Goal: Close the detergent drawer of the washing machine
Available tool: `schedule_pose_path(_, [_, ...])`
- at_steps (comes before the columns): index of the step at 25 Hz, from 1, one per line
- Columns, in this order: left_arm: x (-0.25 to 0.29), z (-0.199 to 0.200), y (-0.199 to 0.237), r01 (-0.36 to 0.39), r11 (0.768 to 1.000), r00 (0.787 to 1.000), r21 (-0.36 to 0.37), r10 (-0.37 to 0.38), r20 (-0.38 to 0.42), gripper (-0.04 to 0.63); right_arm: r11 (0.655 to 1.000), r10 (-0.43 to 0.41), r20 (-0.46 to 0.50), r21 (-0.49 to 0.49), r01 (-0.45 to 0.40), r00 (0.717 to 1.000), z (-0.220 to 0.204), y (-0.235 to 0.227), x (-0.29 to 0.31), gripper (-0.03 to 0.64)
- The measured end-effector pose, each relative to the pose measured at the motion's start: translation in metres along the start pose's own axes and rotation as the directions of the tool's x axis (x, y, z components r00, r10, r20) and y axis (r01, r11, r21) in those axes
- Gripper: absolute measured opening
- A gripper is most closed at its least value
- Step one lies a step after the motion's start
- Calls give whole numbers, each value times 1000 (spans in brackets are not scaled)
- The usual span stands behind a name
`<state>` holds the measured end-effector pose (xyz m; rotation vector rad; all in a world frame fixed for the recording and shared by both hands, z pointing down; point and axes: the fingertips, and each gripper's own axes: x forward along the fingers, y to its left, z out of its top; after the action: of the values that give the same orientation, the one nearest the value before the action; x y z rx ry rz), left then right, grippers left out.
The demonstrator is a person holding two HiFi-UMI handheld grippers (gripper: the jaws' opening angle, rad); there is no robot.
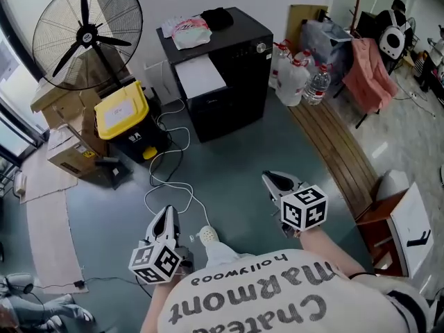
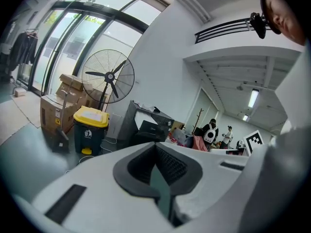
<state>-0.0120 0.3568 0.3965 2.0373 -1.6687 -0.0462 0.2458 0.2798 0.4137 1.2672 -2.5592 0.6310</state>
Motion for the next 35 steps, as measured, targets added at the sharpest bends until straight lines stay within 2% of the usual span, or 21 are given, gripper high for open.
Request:
schedule_pose_path(9, [55, 57, 55, 56, 998, 998, -8, -56, 9, 8, 998, -30, 27, 48, 28, 999, 46, 8, 75, 31])
schedule_pose_path(15, [81, 110, 93, 96, 995, 994, 11, -96, 46, 8, 988, -34, 98, 156, 18, 995, 87, 21, 122, 31])
schedule_pose_path(18, [89, 122, 112, 118, 993, 992, 19, -119, 37, 8, 982, -48, 104, 184, 28, 993, 92, 27, 147, 31])
schedule_pose_path(22, [97, 120, 136, 133, 991, 991, 16, -133, 1, 8, 975, -83, 71, 213, 67, 994, 69, 32, 177, 31])
schedule_pose_path(26, [103, 94, 163, 100, 994, 993, -39, -103, -65, 8, 952, -105, 5, 289, 99, 994, 26, 26, 192, 31])
schedule_pose_path(30, [101, 72, 183, 73, 993, 990, -98, -85, -117, 8, 931, -157, -82, 321, 175, 984, -13, 11, 208, 31])
schedule_pose_path(35, [102, 78, 200, 39, 992, 993, -121, -52, -104, 8, 883, -152, -119, 430, 189, 981, -34, 1, 226, 32])
